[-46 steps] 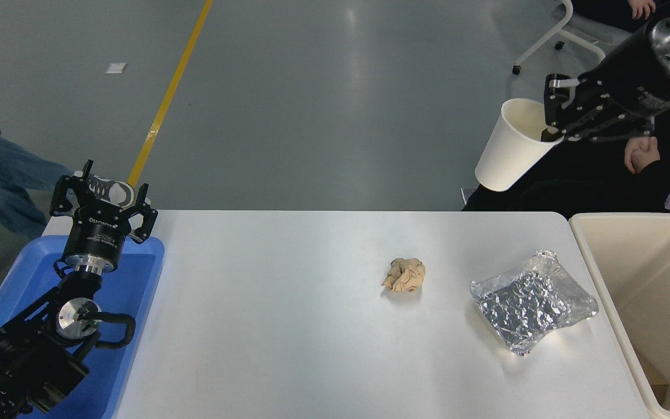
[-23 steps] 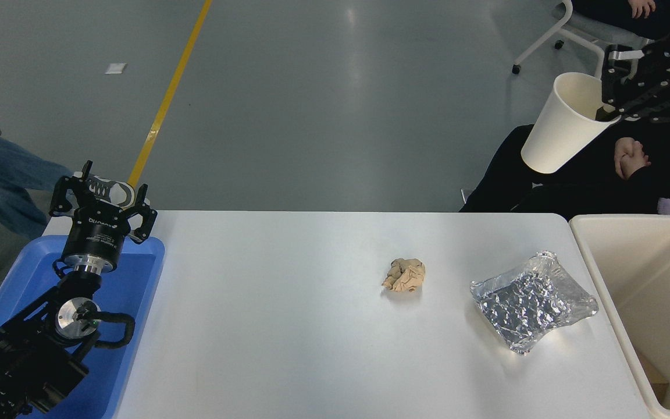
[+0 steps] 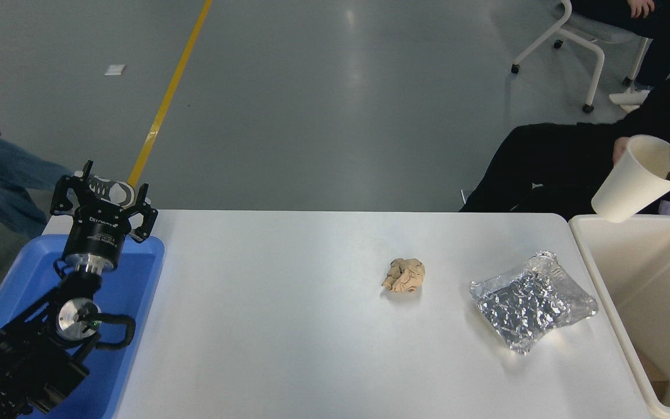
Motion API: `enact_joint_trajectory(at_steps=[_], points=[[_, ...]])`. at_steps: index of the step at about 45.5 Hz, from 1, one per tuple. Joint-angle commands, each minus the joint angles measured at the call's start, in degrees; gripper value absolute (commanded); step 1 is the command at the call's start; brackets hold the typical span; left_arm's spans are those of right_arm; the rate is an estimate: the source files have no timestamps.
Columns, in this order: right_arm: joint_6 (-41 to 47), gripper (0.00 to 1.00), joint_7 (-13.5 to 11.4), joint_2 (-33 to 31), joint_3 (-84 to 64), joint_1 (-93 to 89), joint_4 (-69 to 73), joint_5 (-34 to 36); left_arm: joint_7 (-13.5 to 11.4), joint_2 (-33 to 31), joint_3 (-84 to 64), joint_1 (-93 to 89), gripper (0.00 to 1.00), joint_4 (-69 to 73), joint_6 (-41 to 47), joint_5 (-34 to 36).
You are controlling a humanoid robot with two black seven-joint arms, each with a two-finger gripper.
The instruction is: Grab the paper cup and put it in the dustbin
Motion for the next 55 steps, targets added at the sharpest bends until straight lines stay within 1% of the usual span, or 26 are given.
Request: enact_joint_trajectory(at_steps=[1,10,16,25,29,51,52,55], points=[[-10.9,0.0,0.0,-3.9,6.7,-19.5,-9.5,-0.6,0.0,0.0,0.0,0.0,0.99,0.0,0.0,0.0],[-12.0,0.0,-0.2,-3.8,18.3,-40.3,-24.8,-0.2,0.0,0.0,0.0,-0.1,0.99,0.0,0.0,0.0],[-13.2,0.0,-0.2,-3.4,26.8,-51.1,-31.0,-0.6,0.0,0.0,0.0,0.0,0.99,0.0,0.0,0.0],[-23.6,0.0,-0.2,0.5,33.1,-62.5,-37.8,-0.4,0.0,0.0,0.0,0.0,0.99,0.0,0.0,0.0],[-25.5,0.0,-0.2,1.6,34.4,-64.7,-39.7,-0.4,0.0,0.0,0.0,0.0,0.99,0.1,0.0,0.0],[-26.3,0.0,-0.4,4.6,38.1,-68.5,-43.3,-0.5,0.0,0.0,0.0,0.0,0.99,0.0,0.0,0.0],[-26.5,0.03,-0.4,4.6,38.2,-68.5,-43.8,-0.5,0.0,0.0,0.0,0.0,0.99,0.1,0.0,0.0],[-27.8,0.54,-0.3,4.6,38.8,-68.6,-45.6,-0.4,0.0,0.0,0.0,0.0,0.99,0.1,0.0,0.0]])
